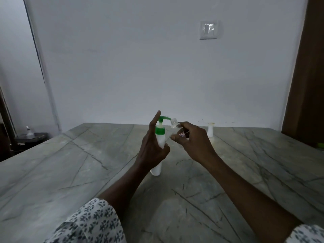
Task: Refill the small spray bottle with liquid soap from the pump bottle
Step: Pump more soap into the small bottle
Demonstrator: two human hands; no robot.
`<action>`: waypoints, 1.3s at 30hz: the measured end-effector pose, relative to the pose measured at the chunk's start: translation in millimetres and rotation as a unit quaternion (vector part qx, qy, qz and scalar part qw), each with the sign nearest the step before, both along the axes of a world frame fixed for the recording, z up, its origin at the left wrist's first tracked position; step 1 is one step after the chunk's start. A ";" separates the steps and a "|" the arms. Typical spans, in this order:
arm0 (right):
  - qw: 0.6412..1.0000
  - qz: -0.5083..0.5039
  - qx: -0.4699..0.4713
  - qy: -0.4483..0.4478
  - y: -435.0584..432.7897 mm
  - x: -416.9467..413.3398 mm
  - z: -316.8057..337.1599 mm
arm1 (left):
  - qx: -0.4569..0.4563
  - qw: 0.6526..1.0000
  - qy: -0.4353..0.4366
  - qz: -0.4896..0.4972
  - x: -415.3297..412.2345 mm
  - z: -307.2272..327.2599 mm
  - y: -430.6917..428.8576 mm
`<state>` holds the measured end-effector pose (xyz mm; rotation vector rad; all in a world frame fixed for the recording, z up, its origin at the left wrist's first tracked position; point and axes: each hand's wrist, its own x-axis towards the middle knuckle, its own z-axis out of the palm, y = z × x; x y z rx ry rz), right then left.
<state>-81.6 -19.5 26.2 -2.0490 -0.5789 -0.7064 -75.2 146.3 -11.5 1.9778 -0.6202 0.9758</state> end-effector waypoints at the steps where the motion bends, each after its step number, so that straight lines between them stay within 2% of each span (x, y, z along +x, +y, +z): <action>1: 1.000 -0.004 -0.003 -0.002 0.2 0.0 -1.0 | 0.001 1.000 0.000 -0.005 0.3 0.6 1.0; 12: 1.000 -0.015 -0.022 -0.009 -5.1 2.9 -6.5 | 0.030 0.999 -0.012 -0.024 3.2 5.7 0.7; 27: 0.998 -0.003 -0.067 0.014 -25.9 0.4 -14.4 | 0.200 0.978 0.050 -0.026 2.2 17.7 19.0; 39: 0.998 -0.003 -0.063 0.025 -21.6 3.8 -23.2 | 0.157 0.986 0.052 -0.019 10.1 12.8 16.3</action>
